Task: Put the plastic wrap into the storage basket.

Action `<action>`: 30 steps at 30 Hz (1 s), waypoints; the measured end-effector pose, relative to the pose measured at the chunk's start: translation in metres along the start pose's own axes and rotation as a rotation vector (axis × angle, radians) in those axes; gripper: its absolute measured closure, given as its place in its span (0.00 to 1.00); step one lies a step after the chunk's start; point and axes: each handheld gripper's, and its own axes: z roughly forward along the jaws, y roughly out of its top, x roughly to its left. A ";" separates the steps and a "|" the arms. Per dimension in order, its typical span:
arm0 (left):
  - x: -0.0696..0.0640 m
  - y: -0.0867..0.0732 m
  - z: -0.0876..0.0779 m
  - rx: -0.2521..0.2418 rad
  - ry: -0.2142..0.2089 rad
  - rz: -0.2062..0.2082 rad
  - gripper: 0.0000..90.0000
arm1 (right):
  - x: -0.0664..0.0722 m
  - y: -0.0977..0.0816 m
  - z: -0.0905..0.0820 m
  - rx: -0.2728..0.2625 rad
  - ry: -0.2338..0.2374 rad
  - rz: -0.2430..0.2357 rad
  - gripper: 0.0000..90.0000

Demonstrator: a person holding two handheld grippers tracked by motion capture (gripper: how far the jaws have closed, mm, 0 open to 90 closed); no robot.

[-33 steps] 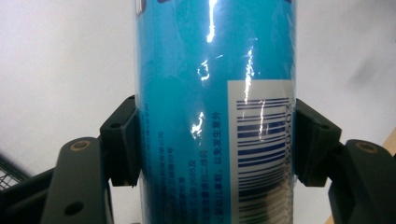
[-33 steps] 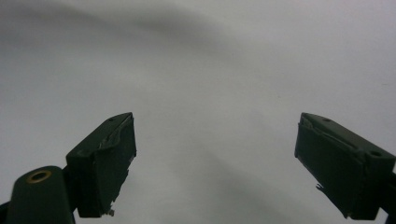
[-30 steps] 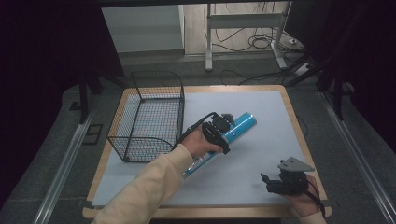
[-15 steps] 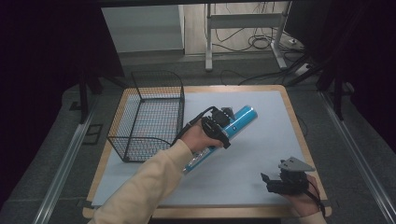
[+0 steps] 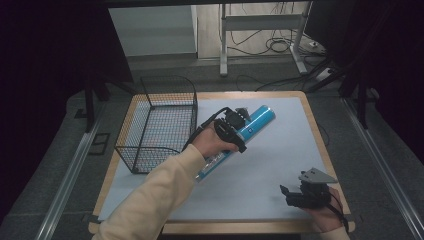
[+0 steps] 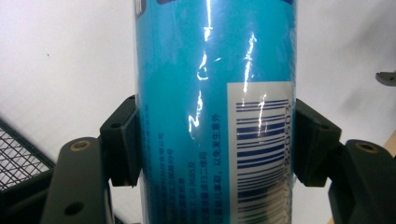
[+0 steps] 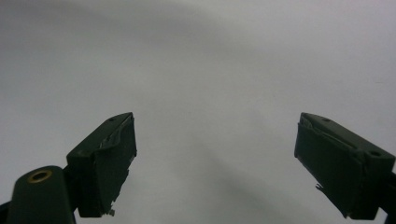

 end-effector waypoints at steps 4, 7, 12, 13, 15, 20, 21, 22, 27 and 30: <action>0.001 0.003 -0.002 -0.005 0.003 0.004 0.35 | 0.000 0.000 0.000 -0.001 -0.001 0.002 0.15; 0.001 0.005 -0.002 -0.015 0.010 0.011 0.35 | -0.001 0.000 0.000 -0.002 -0.001 0.002 0.15; 0.002 0.008 -0.004 -0.015 0.008 0.011 0.35 | -0.001 0.000 -0.001 -0.005 -0.003 0.005 0.15; 0.002 0.009 -0.004 -0.017 0.009 0.011 0.35 | -0.001 0.000 -0.001 -0.005 -0.003 0.006 0.15; 0.003 0.011 -0.006 -0.017 0.010 0.011 0.35 | -0.001 0.001 -0.001 -0.004 -0.003 0.005 0.15; 0.005 0.015 -0.009 -0.016 0.018 0.013 0.35 | -0.002 0.000 -0.001 -0.005 -0.003 0.005 0.15; 0.005 0.015 -0.010 -0.014 0.020 0.014 0.35 | -0.002 0.001 -0.001 -0.005 -0.003 0.005 0.15; 0.006 0.016 -0.011 -0.015 0.022 0.017 0.35 | -0.002 0.001 -0.001 -0.005 -0.003 0.005 0.15; 0.009 0.019 -0.015 -0.031 0.033 0.006 0.35 | -0.002 0.001 -0.001 -0.005 -0.004 0.004 0.15; 0.013 0.020 -0.017 -0.031 0.032 0.000 0.35 | -0.002 0.001 -0.001 -0.005 -0.004 0.005 0.15</action>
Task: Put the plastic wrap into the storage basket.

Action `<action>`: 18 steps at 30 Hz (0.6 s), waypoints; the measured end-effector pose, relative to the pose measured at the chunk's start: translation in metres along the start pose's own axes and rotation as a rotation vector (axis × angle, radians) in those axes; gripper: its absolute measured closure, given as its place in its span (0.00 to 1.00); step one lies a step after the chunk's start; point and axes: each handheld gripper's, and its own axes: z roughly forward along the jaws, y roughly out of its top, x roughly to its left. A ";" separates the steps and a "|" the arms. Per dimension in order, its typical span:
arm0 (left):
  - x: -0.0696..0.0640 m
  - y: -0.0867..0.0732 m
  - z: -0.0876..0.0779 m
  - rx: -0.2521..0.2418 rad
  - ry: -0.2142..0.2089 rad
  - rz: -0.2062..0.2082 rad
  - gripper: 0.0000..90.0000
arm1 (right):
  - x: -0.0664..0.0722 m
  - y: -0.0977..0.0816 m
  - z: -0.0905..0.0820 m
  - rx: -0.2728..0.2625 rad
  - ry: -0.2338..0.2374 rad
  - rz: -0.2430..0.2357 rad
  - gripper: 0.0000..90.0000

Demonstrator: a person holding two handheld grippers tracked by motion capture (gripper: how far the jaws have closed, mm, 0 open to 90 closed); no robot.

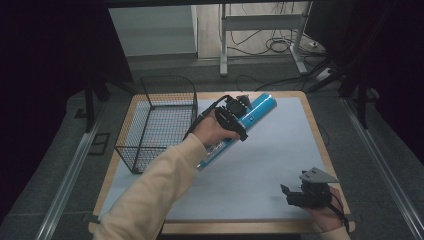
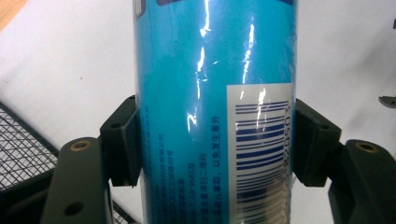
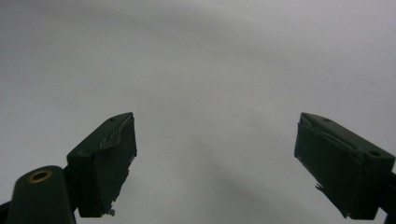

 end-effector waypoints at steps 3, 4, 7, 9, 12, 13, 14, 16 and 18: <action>0.004 0.001 -0.002 0.002 0.002 -0.006 0.35 | 0.000 0.000 0.000 0.000 -0.001 0.000 0.15; 0.005 0.001 -0.002 0.001 0.003 -0.007 0.35 | 0.000 0.000 0.000 0.000 -0.001 0.000 0.15; 0.010 0.004 -0.005 0.007 0.006 -0.010 0.35 | 0.000 0.000 0.000 0.003 -0.002 -0.001 0.15; 0.014 0.006 -0.008 0.012 0.014 -0.009 0.35 | 0.000 0.000 0.000 0.003 -0.002 0.000 0.15; 0.019 0.010 -0.012 0.020 0.024 -0.012 0.35 | 0.000 0.000 0.000 0.002 -0.002 0.000 0.15; 0.020 0.013 -0.013 0.025 0.031 -0.010 0.35 | 0.000 0.000 0.001 0.003 -0.002 0.000 0.15; 0.021 0.015 -0.014 0.027 0.038 -0.010 0.35 | 0.000 0.000 0.001 0.004 -0.003 0.001 0.15; 0.024 0.019 -0.017 0.024 0.040 -0.014 0.35 | 0.000 0.000 0.001 0.007 0.001 0.003 0.15; 0.025 0.021 -0.019 0.026 0.042 -0.013 0.35 | 0.000 0.000 0.000 0.003 0.000 0.002 0.15</action>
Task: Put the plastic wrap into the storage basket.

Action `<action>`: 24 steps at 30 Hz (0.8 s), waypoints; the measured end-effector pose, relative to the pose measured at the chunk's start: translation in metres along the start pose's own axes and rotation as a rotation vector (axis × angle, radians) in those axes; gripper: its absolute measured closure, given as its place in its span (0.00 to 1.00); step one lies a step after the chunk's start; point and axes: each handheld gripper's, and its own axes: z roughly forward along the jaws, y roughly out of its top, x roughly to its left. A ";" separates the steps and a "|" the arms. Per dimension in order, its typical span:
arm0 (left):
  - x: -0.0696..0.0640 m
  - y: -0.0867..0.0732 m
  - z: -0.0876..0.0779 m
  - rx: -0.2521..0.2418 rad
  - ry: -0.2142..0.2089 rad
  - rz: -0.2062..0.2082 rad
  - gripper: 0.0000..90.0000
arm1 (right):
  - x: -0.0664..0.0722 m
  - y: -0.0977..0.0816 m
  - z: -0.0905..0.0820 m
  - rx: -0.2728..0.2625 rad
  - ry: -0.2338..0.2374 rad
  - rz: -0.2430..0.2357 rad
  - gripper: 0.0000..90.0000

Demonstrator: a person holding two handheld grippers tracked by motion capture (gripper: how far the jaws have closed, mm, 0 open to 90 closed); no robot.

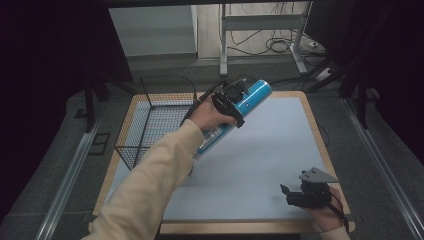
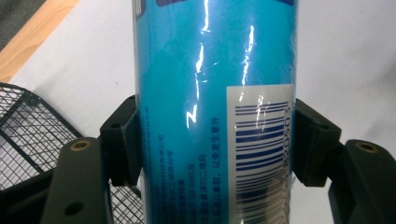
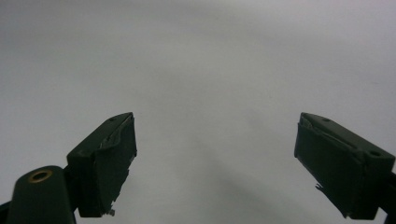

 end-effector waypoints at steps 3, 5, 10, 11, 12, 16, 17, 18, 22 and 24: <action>0.003 0.004 -0.003 0.001 0.009 0.001 0.35 | -0.001 0.000 0.000 0.001 0.001 0.002 0.15; 0.005 0.008 -0.006 -0.002 0.022 0.002 0.35 | -0.001 0.000 0.000 0.004 0.000 0.000 0.15; 0.009 0.010 -0.008 -0.004 0.029 -0.003 0.35 | -0.001 0.000 0.000 0.001 0.001 0.004 0.15; 0.011 0.009 -0.008 0.000 0.036 -0.002 0.35 | -0.001 0.000 0.000 0.003 0.001 0.006 0.15; 0.011 0.009 -0.008 0.000 0.036 -0.002 0.35 | -0.001 0.000 0.000 0.003 0.001 0.006 0.15; 0.019 0.007 -0.008 0.000 0.044 -0.020 0.35 | -0.001 -0.001 0.000 0.004 0.002 0.007 0.15; 0.022 0.006 -0.009 0.004 0.048 -0.023 0.35 | -0.001 -0.001 0.000 0.004 0.002 0.006 0.15; 0.024 0.006 -0.008 0.004 0.052 -0.026 0.35 | -0.001 -0.001 0.000 0.004 0.002 0.006 0.15; 0.032 0.003 -0.008 0.006 0.060 -0.039 0.35 | -0.001 -0.001 0.001 0.003 -0.001 0.007 0.15; 0.038 0.001 -0.009 0.010 0.063 -0.043 0.35 | -0.001 -0.001 0.001 0.005 -0.001 0.007 0.15</action>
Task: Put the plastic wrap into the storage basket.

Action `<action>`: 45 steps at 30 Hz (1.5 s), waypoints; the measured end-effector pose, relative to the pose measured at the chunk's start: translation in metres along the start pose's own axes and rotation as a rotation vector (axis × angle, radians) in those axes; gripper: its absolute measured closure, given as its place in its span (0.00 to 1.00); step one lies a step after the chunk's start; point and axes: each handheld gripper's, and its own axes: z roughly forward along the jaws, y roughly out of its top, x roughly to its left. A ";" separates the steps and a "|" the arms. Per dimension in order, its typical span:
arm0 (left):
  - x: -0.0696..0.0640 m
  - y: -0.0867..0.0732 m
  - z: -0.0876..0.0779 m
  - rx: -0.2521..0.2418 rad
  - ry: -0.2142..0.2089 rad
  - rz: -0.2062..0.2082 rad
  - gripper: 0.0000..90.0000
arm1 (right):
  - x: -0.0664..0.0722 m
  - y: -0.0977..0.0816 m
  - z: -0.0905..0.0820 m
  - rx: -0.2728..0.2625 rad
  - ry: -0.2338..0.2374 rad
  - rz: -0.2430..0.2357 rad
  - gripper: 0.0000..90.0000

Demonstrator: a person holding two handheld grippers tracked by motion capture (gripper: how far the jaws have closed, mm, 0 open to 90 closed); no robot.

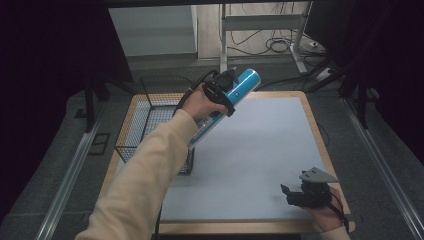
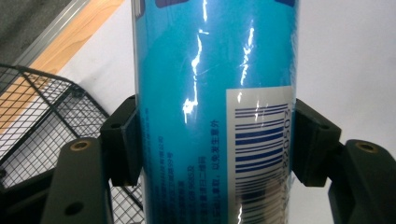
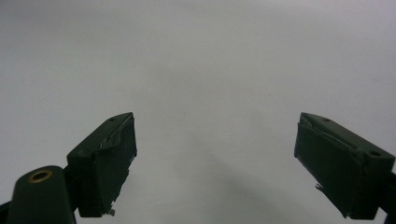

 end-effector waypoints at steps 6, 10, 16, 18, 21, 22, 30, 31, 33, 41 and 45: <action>0.016 0.000 -0.001 0.012 0.018 -0.017 0.35 | 0.000 0.000 0.000 0.002 0.000 -0.003 0.15; 0.023 0.000 -0.002 0.004 0.027 -0.037 0.35 | 0.000 0.000 0.000 0.001 -0.001 -0.002 0.15; 0.035 -0.004 -0.002 0.003 0.038 -0.070 0.35 | -0.001 0.000 0.000 0.002 -0.001 -0.001 0.15; 0.039 -0.005 -0.001 0.005 0.046 -0.073 0.35 | -0.001 0.000 0.000 0.001 -0.001 -0.001 0.15; 0.045 -0.007 -0.001 0.012 0.060 -0.083 0.35 | -0.001 0.000 0.000 0.002 -0.002 0.000 0.15; 0.047 -0.008 0.000 0.009 0.062 -0.090 0.35 | -0.001 0.000 0.000 0.002 -0.002 0.000 0.15; 0.063 -0.016 -0.001 0.018 0.086 -0.119 0.35 | -0.001 0.000 0.001 0.003 -0.001 0.001 0.15; 0.065 -0.018 0.000 0.018 0.090 -0.122 0.35 | -0.001 0.000 0.001 0.005 -0.001 0.002 0.15; 0.068 -0.020 0.001 0.021 0.091 -0.129 0.35 | -0.001 0.000 0.001 0.005 -0.002 0.002 0.15; 0.084 -0.033 0.002 0.030 0.105 -0.164 0.35 | -0.001 -0.001 0.001 0.005 -0.003 0.002 0.15; 0.090 -0.039 0.004 0.036 0.120 -0.174 0.35 | -0.001 -0.001 0.001 0.007 -0.004 0.002 0.15</action>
